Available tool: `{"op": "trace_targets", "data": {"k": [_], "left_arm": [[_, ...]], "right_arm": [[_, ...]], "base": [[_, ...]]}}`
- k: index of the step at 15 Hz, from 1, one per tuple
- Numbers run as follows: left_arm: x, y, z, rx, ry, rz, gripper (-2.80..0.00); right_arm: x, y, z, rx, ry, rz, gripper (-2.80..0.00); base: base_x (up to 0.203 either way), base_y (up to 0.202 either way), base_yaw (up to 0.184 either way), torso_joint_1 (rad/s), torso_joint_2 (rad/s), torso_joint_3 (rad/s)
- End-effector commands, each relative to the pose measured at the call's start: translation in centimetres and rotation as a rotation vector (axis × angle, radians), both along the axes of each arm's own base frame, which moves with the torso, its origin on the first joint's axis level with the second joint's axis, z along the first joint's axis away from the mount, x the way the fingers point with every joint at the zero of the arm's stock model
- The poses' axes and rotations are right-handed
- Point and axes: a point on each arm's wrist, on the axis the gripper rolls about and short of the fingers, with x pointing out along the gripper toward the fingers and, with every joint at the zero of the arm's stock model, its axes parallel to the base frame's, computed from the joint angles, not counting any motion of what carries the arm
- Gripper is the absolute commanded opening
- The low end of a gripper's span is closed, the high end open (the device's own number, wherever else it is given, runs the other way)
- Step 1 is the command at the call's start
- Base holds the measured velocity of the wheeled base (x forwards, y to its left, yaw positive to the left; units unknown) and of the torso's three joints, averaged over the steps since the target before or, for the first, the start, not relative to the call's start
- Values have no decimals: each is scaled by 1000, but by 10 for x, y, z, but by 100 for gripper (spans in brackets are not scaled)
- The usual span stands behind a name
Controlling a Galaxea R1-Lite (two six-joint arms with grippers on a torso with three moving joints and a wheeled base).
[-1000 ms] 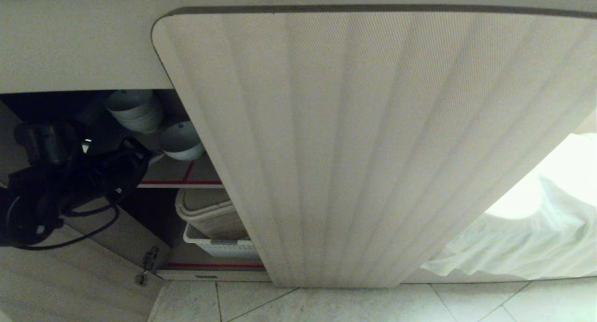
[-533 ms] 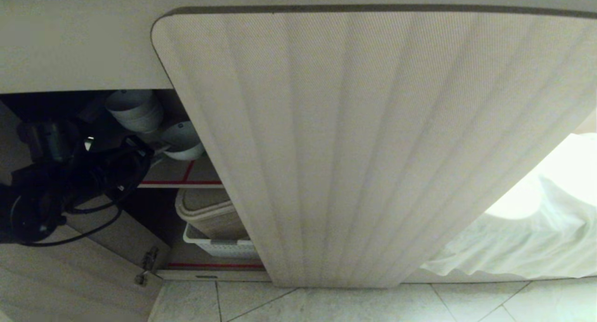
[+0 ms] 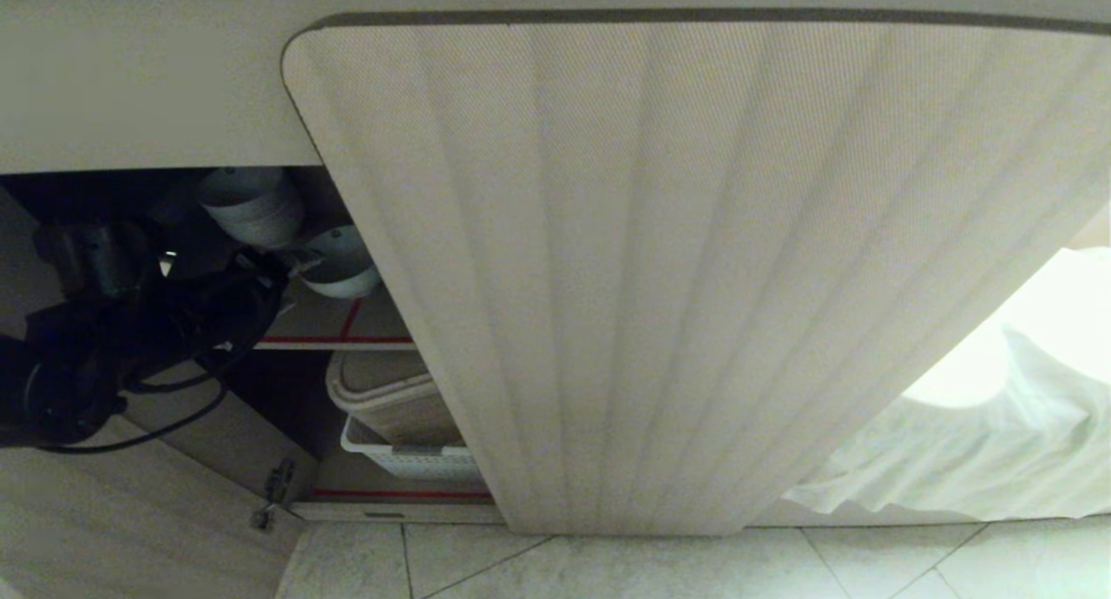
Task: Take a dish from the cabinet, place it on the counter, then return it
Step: Take the bowl from the cabinet
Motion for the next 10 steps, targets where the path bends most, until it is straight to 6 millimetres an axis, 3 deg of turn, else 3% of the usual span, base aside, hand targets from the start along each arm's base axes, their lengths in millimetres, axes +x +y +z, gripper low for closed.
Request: {"op": "trace_targets", "data": {"k": [1,10], "left_arm": [[6,1,-4,-4,8,1,0],[24,0,-27,16,63,0,0]], "right_arm": [[0,0,0,0,0,0,-280],[0,0,0,0,0,0,-280]], "base": [[0,0,0,0,0,0],[0,0,0,0,0,0]]}}
